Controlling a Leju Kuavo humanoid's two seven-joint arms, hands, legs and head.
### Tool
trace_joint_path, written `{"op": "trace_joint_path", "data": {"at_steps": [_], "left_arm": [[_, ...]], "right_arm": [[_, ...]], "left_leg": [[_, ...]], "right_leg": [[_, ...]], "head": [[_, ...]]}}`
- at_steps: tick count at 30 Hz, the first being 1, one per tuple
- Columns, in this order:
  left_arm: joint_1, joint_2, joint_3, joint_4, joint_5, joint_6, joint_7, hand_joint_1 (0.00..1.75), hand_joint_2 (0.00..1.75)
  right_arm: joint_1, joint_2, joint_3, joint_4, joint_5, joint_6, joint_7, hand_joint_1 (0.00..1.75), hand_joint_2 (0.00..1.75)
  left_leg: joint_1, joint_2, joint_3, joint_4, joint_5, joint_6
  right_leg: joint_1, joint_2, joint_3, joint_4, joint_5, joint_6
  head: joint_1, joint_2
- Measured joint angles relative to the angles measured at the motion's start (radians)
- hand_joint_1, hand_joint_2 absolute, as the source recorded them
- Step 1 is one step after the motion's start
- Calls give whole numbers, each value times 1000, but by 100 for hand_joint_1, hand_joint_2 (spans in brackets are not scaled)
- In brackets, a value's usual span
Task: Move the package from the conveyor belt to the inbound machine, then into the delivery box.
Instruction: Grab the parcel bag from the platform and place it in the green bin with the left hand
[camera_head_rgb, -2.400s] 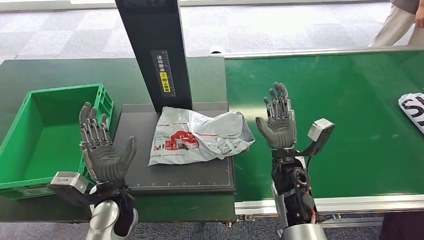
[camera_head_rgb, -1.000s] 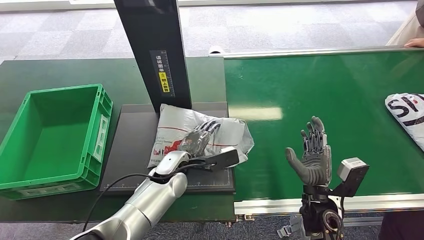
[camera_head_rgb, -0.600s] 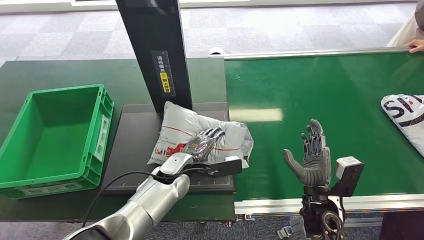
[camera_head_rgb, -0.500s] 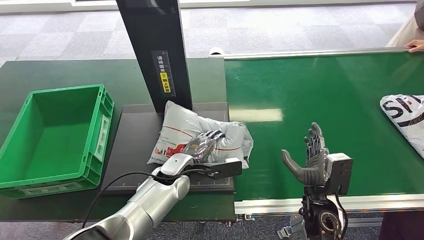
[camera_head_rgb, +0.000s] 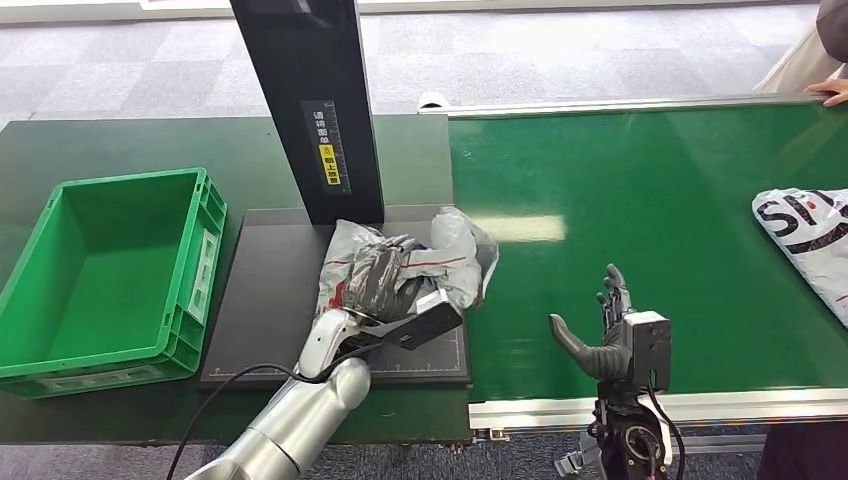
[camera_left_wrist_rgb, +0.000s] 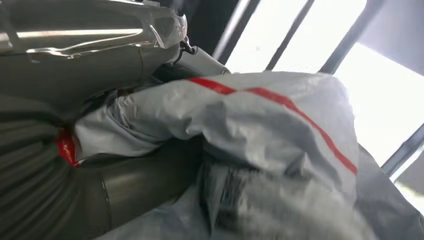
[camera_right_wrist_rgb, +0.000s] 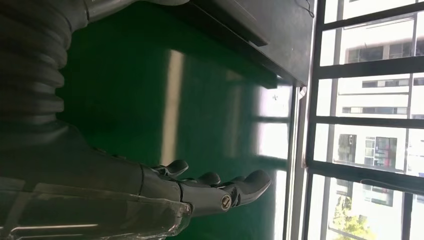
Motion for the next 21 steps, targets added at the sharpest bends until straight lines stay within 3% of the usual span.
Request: {"op": "trace_joint_path", "data": {"at_steps": [4,9,21], "left_arm": [[45,-4,24,-112,120,155,-198,175,175],[107,-28,94,-277,122,170,-358,175,175],[178,-31,219,-819,-21,170,-381,175,175]], "right_arm": [[-18,-4,-1,48,0,-2,-11,0,175],[-38,-18,0,95,-10,-10,-32,0,175],[-40,-43,-1,123,-27,-24,-46,0,175]], "left_leg": [[0,0,-1,0,0,0],[0,0,-2,0,0,0],[0,0,-2,0,0,0]], "right_leg": [[0,0,-1,0,0,0],[0,0,-2,0,0,0],[0,0,-2,0,0,0]], "head": [[0,0],[0,0],[0,0]]}}
